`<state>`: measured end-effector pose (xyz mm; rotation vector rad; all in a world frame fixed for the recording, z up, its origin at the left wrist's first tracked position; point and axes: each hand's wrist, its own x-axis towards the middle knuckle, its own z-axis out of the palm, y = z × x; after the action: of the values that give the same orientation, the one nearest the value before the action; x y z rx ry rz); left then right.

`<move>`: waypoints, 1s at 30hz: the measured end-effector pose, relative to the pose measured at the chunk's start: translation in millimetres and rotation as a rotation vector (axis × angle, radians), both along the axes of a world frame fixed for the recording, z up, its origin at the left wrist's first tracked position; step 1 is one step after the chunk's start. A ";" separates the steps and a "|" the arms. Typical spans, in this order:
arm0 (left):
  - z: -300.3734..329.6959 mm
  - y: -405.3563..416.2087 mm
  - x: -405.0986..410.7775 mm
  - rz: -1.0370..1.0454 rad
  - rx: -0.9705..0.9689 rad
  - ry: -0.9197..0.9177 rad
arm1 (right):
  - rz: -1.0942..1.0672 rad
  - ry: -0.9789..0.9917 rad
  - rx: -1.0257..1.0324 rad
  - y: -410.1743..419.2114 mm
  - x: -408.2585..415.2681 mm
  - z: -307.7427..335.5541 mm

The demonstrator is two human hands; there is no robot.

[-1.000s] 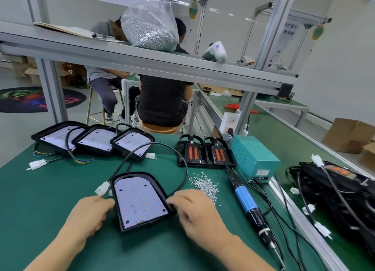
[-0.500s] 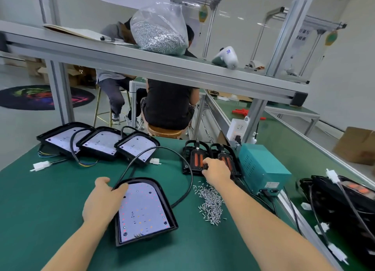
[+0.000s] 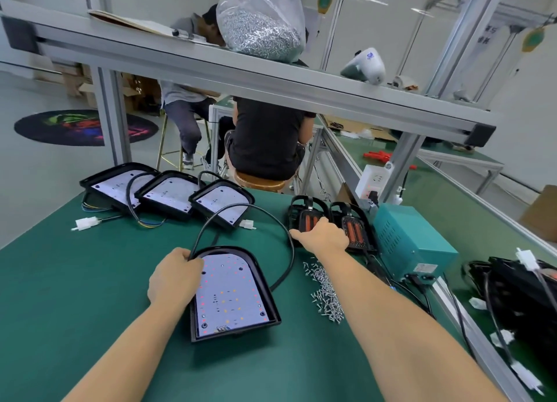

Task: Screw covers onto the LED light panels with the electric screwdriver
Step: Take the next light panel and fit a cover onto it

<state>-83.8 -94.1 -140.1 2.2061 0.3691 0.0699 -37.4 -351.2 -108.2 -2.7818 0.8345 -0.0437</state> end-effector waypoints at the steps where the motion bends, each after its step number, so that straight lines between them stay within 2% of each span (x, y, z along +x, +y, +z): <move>1: 0.3 -0.7 0.0 -0.002 -0.016 -0.001 | -0.011 0.001 0.015 0.3 0.7 1.1; 9: -4.1 -0.9 2.8 0.062 -0.270 0.027 | -0.103 -0.081 0.128 2.5 9.1 1.4; 14: -5.7 -0.1 0.2 0.069 -0.393 -0.012 | -0.142 -0.278 0.190 5.1 4.8 2.4; 17: -4.0 -3.2 -1.3 0.092 -0.488 -0.004 | -0.098 -0.418 0.196 8.4 -8.9 26.3; 19: -3.3 -5.4 -1.1 0.115 -0.539 0.039 | 0.017 -0.452 0.178 17.9 -27.8 43.8; 24: -0.3 -5.1 -6.9 0.140 -0.688 0.189 | 0.323 -0.336 0.040 68.8 -104.4 45.0; 30: 3.5 -1.9 -31.6 0.099 -0.980 0.192 | 0.430 -0.156 -0.027 112.0 -162.9 18.7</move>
<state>-115.4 -96.1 -136.6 1.2251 0.4863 -0.2289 -200.3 -239.2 -89.5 -2.8731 0.1913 -0.1946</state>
